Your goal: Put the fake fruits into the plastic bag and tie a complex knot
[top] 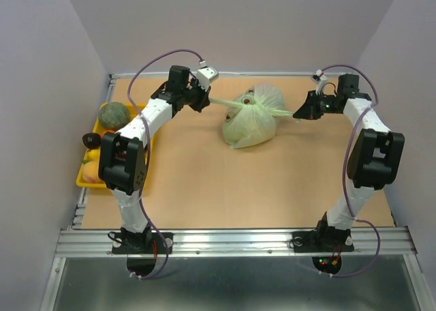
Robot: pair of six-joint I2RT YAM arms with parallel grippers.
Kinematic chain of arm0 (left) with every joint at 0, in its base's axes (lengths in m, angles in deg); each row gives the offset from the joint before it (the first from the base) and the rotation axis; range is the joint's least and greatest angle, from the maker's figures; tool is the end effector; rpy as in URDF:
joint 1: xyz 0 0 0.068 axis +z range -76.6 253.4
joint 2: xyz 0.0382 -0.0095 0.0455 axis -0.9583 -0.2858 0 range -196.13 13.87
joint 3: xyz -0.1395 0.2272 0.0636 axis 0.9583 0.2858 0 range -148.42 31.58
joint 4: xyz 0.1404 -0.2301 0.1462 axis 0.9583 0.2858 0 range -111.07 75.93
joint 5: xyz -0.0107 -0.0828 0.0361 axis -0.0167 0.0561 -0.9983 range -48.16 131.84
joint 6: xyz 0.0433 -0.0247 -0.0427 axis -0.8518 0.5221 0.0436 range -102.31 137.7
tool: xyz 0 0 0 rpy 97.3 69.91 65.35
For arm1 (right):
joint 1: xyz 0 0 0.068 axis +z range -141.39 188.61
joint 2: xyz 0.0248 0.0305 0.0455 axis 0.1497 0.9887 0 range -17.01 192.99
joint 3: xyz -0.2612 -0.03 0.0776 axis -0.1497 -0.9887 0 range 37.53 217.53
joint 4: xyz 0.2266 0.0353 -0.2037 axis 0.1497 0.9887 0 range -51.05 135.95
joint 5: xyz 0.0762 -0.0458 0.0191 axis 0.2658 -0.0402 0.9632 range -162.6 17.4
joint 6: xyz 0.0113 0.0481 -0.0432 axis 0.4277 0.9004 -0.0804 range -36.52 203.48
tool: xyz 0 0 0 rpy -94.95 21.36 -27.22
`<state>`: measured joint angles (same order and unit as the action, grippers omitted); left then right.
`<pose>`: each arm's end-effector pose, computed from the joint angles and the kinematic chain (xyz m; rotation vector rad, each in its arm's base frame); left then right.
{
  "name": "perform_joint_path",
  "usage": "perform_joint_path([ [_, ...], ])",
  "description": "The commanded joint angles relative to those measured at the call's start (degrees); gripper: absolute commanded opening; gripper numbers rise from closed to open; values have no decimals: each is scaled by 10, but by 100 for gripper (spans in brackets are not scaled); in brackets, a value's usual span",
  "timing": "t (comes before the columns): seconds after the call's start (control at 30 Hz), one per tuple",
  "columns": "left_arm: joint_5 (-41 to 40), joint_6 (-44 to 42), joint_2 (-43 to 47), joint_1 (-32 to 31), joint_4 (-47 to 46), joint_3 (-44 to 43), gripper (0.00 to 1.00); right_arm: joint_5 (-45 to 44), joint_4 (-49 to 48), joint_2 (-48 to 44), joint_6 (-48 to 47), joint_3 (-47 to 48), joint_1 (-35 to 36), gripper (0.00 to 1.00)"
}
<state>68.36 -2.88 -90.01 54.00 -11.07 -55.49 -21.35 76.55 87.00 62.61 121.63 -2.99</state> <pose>0.4532 -0.1840 0.2896 0.9536 1.7756 -0.4574 0.4362 -0.0484 0.2380 -0.4916 2.2010 0.8465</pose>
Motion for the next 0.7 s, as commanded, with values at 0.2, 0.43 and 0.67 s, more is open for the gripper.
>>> perform_joint_path([
  [0.2, -88, -10, -48, 67, -35, -55, 15, -132, -98, 52, 64, 52, 8, 18],
  [0.43, -91, 22, 23, 68, -11, -69, 99, -142, -96, -42, 99, 62, 8, 100],
  [0.67, -87, 73, 126, 76, 94, -77, 99, -127, -66, -171, 132, 6, 7, 100],
])
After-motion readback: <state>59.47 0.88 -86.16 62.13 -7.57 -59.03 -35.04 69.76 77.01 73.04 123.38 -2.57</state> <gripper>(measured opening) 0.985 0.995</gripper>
